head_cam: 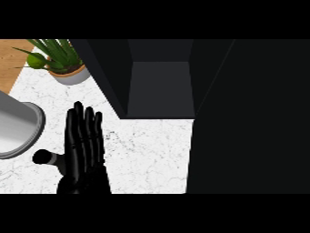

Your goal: Pick up the wine, place it into the cabinet and close the cabinet

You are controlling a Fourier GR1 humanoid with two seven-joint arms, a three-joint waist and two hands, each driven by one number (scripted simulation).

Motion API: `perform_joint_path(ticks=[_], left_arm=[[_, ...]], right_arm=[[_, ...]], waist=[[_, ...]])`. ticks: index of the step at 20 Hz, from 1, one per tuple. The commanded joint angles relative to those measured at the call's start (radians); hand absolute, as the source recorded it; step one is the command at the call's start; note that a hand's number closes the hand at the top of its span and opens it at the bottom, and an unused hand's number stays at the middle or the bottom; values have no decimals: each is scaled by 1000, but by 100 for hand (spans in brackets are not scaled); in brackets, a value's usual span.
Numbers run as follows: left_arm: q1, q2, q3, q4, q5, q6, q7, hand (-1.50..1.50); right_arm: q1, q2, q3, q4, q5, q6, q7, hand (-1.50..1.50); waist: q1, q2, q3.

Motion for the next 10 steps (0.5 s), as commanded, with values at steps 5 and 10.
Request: perform_joint_path(ticks=[5, 10], left_arm=[[-103, -1, 2, 15, -160, 86, 199, -150], [-6, -1, -43, -109, -305, 45, 304, -150]], right_arm=[[0, 9, 29, -135, 20, -32, 130, -150], [-60, 34, 36, -103, 52, -70, 148, -150]], waist=[[-3, 0, -1], [4, -1, 0]])
